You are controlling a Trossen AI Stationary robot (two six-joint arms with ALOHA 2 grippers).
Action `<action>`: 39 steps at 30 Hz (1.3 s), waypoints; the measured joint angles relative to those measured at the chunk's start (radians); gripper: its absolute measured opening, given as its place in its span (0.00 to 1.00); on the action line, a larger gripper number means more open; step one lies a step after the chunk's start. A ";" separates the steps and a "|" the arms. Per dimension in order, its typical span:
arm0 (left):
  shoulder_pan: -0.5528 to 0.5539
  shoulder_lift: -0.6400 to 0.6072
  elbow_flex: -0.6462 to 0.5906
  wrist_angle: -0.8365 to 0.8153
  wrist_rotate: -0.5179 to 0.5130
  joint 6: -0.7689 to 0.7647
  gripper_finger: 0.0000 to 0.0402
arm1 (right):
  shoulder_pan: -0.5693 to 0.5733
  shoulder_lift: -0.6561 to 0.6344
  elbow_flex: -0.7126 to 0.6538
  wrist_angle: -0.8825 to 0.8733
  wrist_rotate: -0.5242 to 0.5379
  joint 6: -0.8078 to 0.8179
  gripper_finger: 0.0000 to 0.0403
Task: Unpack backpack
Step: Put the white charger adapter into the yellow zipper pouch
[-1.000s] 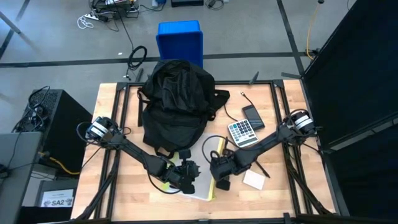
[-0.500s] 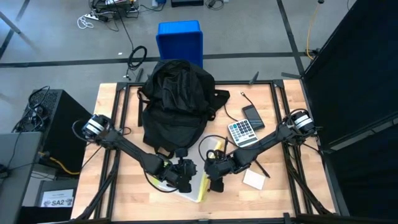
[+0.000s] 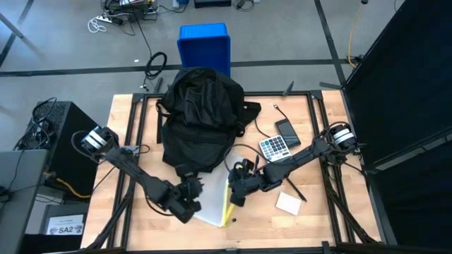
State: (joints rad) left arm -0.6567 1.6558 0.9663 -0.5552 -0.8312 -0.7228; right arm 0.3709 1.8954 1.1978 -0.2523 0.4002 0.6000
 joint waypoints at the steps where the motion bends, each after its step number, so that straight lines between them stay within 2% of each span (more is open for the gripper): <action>1: 0.000 -0.017 -0.031 0.014 0.008 -0.029 0.22 | -0.002 0.000 -0.005 -0.002 -0.002 0.011 0.39; 7: 0.009 -0.071 -0.194 0.149 0.155 -0.128 0.22 | -0.006 0.000 -0.070 0.031 -0.057 0.086 0.38; 11: 0.031 -0.076 -0.242 0.119 0.267 -0.227 0.22 | -0.005 0.000 -0.108 0.079 -0.060 0.119 0.38; 20: 0.074 -0.067 -0.265 0.155 0.290 -0.295 0.22 | -0.006 0.000 -0.167 0.199 -0.062 0.123 0.38; 26: 0.143 -0.007 -0.263 0.393 0.355 -0.141 0.22 | -0.012 0.000 -0.173 0.240 -0.064 0.118 0.39; 32: 0.184 0.049 -0.263 0.661 0.480 0.044 0.22 | -0.004 0.000 -0.173 0.238 -0.064 0.115 0.38; 39: 0.186 0.051 -0.263 0.688 0.505 0.087 0.22 | 0.002 0.000 -0.173 0.243 -0.063 0.097 0.41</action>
State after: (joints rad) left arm -0.4706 1.7073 0.7029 0.1332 -0.3264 -0.6361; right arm 0.3727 1.8957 1.0245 -0.0096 0.3370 0.6969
